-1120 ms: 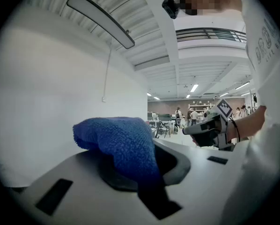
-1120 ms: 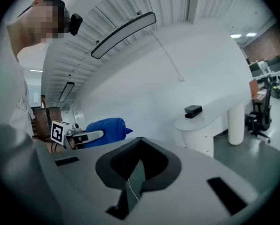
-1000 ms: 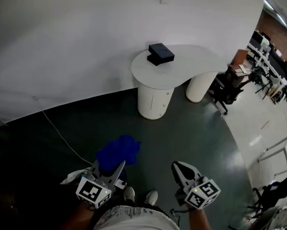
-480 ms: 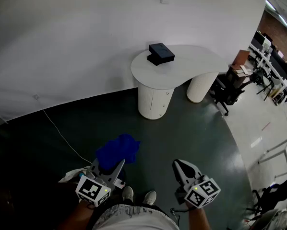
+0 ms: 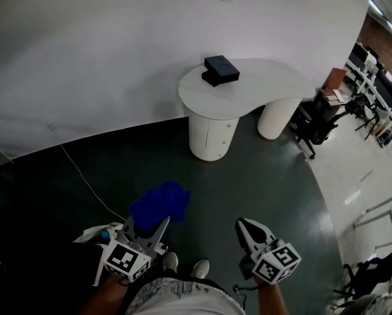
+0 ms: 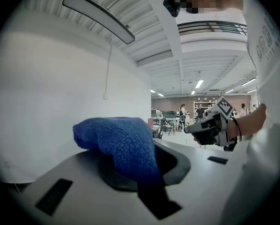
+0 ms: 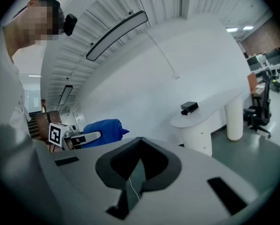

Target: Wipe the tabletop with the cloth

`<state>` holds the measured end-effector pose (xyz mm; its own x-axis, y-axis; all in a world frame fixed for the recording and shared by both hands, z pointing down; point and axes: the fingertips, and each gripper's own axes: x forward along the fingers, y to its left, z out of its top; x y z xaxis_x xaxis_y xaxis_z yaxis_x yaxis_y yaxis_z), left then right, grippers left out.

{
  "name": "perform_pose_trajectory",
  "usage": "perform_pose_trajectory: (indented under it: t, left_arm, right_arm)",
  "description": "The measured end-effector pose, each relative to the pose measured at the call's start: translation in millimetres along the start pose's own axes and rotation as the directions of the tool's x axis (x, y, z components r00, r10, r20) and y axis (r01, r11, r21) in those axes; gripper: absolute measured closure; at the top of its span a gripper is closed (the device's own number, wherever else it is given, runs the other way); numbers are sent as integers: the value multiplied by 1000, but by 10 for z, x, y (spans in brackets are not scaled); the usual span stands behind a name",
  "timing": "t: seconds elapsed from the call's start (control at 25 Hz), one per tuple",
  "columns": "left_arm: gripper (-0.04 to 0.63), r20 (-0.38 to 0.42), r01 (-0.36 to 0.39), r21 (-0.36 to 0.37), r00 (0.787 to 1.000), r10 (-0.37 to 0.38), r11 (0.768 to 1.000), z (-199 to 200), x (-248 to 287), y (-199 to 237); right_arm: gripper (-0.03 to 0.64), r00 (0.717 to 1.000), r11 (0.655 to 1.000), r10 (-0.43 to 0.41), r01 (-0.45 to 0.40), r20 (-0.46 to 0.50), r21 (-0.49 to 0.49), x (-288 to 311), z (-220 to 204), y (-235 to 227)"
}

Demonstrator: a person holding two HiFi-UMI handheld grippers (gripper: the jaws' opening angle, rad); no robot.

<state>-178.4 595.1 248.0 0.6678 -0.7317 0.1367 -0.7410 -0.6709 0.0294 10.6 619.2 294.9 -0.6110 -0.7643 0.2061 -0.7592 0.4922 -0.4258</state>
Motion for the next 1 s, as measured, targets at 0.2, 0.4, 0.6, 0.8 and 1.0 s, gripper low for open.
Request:
perform_pose_trajectory:
  t: [0.2, 0.4, 0.6, 0.8, 1.0]
  left_arm:
    - [518, -3, -17, -4, 1000, 17, 1000, -42, 94, -125]
    - [518, -2, -35, 6, 999, 35, 999, -10, 204, -177]
    - [518, -2, -30, 11, 1000, 31, 999, -25, 340, -185]
    - [518, -10, -38, 6, 999, 38, 999, -31, 497, -98]
    - [518, 2, -33, -4, 999, 33, 999, -64, 703, 71]
  right_arm:
    - [611, 1000, 1000, 16, -16, -3, -6, -86, 33, -160]
    - [611, 1000, 1000, 25, -25, -4, -2, -132, 52, -308]
    - [611, 999, 1000, 27, -27, -23, 1, -97, 41, -448]
    - [611, 999, 1000, 24, -24, -27, -3, 2, 102, -592]
    - [611, 999, 1000, 26, -26, -32, -12, 200, 188, -716]
